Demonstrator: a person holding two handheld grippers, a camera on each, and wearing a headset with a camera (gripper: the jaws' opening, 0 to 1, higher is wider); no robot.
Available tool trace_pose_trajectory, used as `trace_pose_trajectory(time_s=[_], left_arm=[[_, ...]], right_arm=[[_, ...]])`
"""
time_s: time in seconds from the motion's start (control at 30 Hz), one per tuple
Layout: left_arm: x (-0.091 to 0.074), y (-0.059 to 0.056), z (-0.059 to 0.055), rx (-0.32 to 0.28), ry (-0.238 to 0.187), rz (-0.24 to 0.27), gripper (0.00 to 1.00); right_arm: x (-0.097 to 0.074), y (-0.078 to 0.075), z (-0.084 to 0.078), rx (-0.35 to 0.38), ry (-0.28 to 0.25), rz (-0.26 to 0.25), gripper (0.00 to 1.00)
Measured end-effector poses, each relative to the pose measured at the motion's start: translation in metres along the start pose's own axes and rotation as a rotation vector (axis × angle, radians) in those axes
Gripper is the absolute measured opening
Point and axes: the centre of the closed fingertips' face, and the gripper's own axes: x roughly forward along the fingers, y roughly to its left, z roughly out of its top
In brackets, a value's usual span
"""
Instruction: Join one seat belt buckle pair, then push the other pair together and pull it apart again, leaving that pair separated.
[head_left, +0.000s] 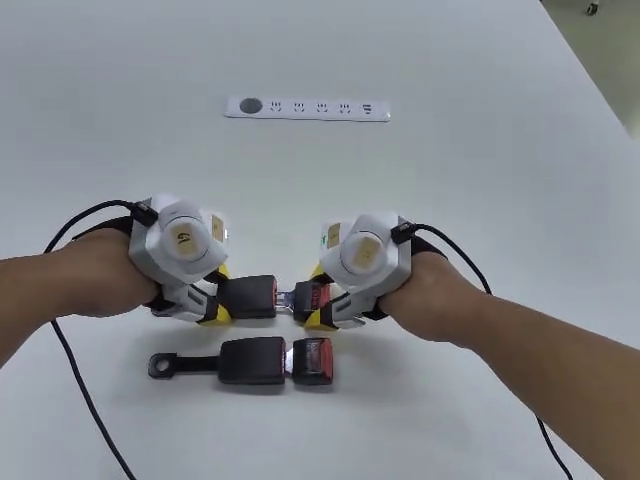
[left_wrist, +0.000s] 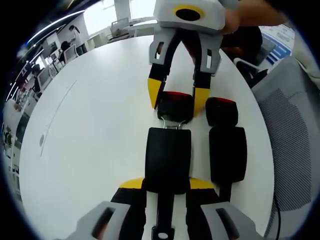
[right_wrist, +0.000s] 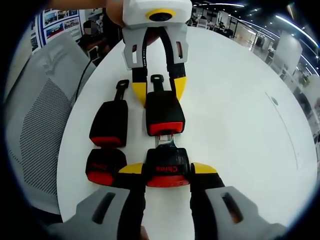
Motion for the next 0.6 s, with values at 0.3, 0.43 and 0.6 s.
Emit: trace_pose_trajectory(time_s=[0.3, 0.43, 0.6], left_arm=[[0.001, 0.000, 0.000, 0.004, 0.012, -0.001, 0.30], [0.002, 0.000, -0.001, -0.001, 0.014, -0.002, 0.30], [0.001, -0.001, 0.001, -0.005, 0.022, 0.000, 0.31]], right_arm=[[-0.005, 0.000, -0.006, 0.005, -0.013, -0.007, 0.33], [-0.013, -0.001, -0.014, 0.023, -0.004, -0.019, 0.33], [-0.023, -0.007, -0.031, 0.042, 0.008, -0.034, 0.33]])
